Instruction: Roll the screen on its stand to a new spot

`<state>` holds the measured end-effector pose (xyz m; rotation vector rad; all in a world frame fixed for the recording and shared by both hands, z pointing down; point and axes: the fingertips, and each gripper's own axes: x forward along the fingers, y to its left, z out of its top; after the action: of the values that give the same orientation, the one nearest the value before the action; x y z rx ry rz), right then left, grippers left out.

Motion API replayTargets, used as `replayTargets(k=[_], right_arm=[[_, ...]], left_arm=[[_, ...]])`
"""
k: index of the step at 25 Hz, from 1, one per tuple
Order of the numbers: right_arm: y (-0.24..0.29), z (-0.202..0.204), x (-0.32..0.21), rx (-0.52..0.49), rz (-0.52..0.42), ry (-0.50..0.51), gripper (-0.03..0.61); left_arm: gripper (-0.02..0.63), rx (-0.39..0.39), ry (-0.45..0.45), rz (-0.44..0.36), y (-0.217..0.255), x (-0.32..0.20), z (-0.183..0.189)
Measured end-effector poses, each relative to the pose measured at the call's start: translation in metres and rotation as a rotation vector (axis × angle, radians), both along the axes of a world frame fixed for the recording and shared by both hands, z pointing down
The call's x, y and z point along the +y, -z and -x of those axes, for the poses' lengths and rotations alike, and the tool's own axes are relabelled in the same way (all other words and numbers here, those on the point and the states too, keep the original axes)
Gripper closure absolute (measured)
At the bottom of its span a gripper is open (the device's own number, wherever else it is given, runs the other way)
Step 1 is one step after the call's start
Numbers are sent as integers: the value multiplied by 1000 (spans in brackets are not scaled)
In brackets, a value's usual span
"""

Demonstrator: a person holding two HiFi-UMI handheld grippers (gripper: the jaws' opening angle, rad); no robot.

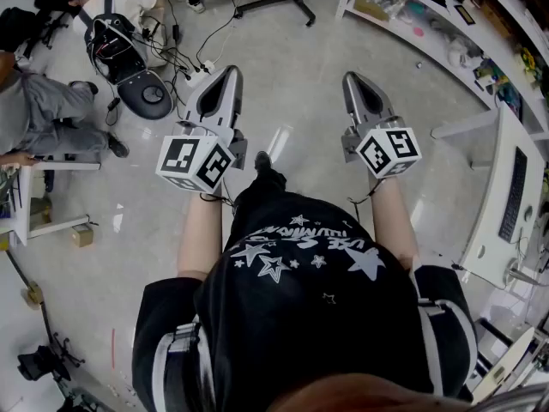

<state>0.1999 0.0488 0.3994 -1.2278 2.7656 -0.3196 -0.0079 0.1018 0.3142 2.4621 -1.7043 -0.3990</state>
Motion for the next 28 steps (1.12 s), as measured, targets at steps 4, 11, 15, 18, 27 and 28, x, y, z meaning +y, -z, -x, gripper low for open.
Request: replayTargets(k=[4,11,15,18,27,28], right_arm=[[1,31,-41,-2,1,-4,572],[4,94,-106,8,9,21,571],[11,134,-140,16,4,18,572],[11,159,-159,4,14,-2,571],[5,174,-198,3,33,-57,571],[3,171,-204,1,36,-63,571]], left_arm=[[601,-7,-15,-3,2,-40,31],[601,-5,-28,6,3,-103,84],[601,2,-45,3,6,-135,120],[601,13,-53,-3,7,-153,148],[601,12,-91,21,-2,-202,166],[601,8,-90,31,-4,-209,165]])
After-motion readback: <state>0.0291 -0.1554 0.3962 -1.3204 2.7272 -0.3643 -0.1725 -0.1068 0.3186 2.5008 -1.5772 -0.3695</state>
